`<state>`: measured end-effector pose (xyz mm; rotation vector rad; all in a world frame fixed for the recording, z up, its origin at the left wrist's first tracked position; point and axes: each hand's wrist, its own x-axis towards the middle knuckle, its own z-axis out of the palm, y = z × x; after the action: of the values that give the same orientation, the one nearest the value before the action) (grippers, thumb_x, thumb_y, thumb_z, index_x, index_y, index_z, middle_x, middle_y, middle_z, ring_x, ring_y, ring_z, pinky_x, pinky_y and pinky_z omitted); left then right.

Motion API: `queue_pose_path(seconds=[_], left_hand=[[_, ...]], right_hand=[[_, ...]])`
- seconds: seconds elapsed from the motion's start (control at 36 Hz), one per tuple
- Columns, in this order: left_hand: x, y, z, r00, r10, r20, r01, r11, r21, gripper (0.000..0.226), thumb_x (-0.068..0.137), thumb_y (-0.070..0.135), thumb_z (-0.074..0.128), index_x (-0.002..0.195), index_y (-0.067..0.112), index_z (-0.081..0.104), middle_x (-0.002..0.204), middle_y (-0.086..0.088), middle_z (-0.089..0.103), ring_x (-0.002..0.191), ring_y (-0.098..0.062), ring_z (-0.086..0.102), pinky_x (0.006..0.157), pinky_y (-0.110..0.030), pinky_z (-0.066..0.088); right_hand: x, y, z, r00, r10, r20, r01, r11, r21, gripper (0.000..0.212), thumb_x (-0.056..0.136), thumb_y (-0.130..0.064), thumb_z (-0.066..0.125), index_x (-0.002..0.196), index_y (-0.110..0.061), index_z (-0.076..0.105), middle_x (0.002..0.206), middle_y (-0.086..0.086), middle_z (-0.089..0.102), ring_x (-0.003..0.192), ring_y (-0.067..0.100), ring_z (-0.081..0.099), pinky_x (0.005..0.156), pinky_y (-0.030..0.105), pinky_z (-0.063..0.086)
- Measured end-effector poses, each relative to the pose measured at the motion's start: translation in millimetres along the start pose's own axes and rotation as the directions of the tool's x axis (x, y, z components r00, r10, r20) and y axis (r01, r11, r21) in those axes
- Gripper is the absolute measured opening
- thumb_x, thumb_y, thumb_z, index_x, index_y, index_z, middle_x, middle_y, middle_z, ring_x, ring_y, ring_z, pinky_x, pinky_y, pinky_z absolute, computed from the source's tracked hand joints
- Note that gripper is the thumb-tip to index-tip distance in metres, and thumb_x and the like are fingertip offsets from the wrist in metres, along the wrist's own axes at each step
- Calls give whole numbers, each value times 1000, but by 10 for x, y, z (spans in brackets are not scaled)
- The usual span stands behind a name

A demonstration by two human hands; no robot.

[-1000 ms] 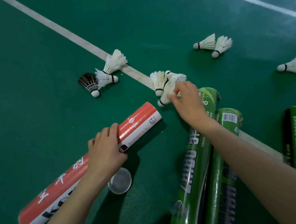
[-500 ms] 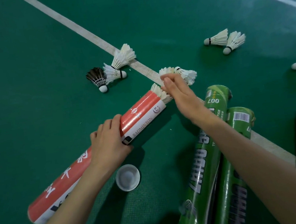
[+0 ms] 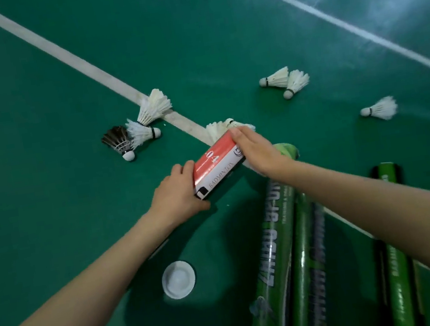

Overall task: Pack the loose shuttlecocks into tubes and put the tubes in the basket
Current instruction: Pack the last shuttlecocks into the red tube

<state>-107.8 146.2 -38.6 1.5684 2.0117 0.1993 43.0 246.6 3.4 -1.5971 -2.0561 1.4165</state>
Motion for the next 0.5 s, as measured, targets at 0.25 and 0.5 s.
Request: queue_pose_path(seconds=[0.25,0.5], left_hand=[[285,718,-450,983,180,44,-181,983,29,92,66,45,77,140,21,27,117,-2,48,97,-23,56,79,-40,52],[721,1291,-273,978,208,-1,-207,976,65,84,64,52,77,130,20,35,111,0,49,92,-18,52,72,-34,50]], right_hand=[[-243,-39,-862,963,163,-214,-158,987,40,48,102,-45,28,136,-14,40,123,1,53,111,14,46,91,30,33],[3,735,-1707,886,247,-392,-307,946,-99,51,100,-42,39,137,-8,42,141,13,43,126,26,44,100,31,33]])
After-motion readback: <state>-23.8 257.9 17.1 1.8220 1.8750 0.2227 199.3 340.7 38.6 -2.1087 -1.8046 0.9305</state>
